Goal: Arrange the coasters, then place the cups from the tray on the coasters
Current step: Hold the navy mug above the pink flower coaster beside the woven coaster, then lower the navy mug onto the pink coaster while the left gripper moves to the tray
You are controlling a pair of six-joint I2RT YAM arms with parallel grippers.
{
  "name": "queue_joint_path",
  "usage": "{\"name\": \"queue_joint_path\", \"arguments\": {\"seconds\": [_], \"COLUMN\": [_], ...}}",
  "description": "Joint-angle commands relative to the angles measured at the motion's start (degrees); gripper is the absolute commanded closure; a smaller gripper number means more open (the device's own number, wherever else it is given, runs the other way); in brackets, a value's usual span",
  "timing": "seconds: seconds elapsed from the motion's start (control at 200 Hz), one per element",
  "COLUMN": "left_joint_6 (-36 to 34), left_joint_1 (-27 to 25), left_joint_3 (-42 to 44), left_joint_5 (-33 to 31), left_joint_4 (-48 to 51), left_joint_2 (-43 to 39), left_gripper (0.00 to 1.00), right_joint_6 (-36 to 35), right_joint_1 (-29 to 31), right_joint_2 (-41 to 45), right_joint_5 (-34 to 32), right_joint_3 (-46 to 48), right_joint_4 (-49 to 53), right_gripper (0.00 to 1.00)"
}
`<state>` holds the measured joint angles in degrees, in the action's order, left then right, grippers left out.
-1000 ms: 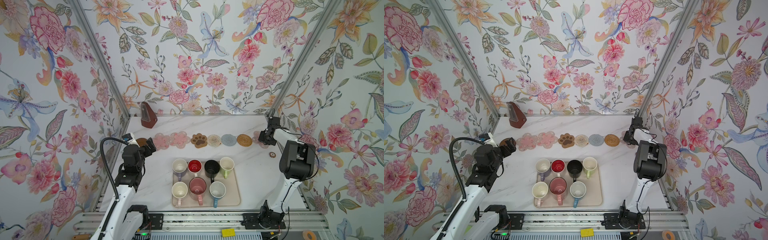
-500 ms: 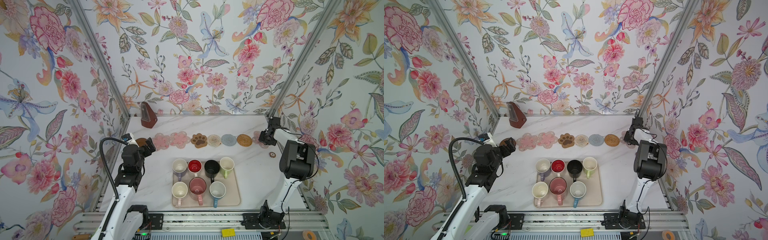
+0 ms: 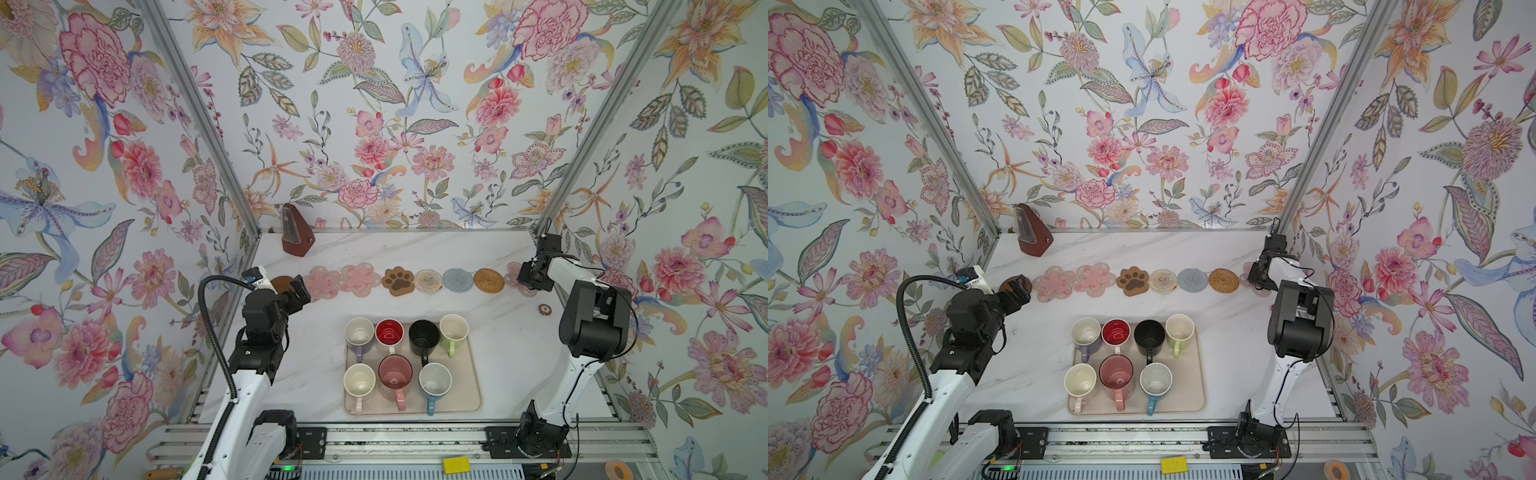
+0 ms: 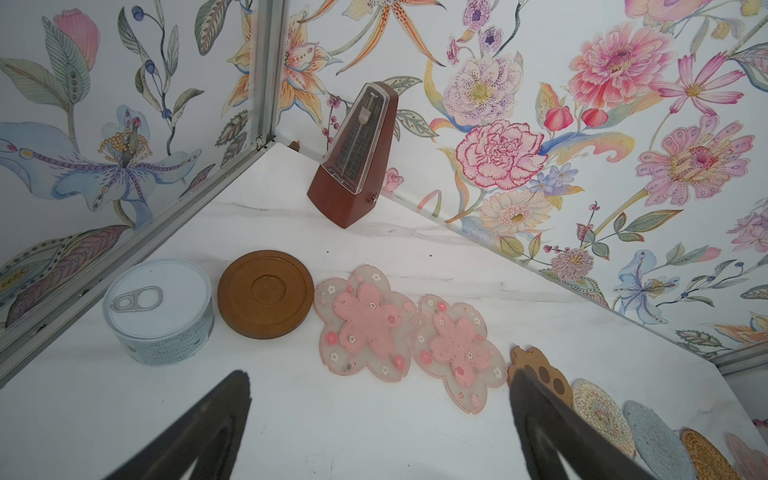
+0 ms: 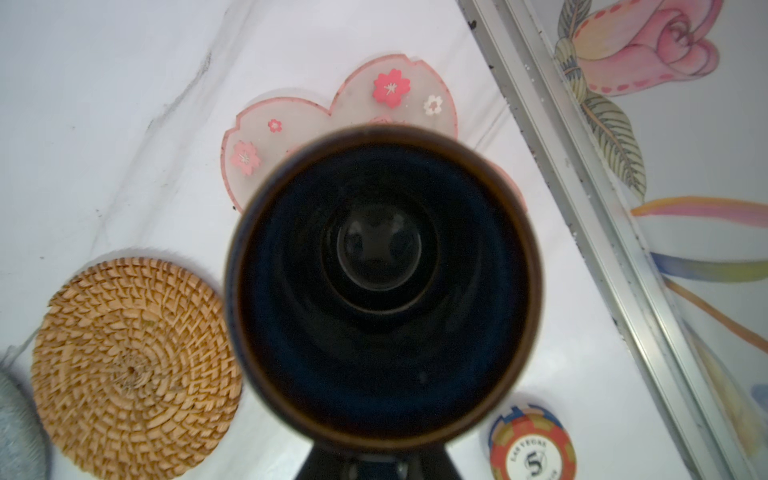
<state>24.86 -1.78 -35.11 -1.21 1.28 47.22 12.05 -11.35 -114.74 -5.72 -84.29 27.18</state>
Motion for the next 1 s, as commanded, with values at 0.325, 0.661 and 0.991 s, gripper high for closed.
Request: {"name": "queue_joint_path", "arguments": {"seconds": [0.325,0.661,0.991], "left_joint_6": [-0.34,1.31,3.09], "left_joint_1": [0.64,0.89,1.03], "left_joint_3": [0.16,0.43,0.74], "left_joint_5": [1.17,2.72,4.94], "left_joint_4": [0.39,-0.90,-1.85], "left_joint_2": [-1.25,-0.43,1.37], "left_gripper": [0.01,0.01,0.01], "right_joint_6": [2.46,4.36,-0.01], "right_joint_1": [-0.03,4.23,22.30], "right_joint_2": [4.35,28.88,48.34], "right_joint_5": [-0.31,-0.38,-20.84], "right_joint_3": [-0.32,16.09,31.26], "right_joint_4": [-0.94,-7.98,-18.72], "right_gripper": [0.50,0.01,0.01]}}
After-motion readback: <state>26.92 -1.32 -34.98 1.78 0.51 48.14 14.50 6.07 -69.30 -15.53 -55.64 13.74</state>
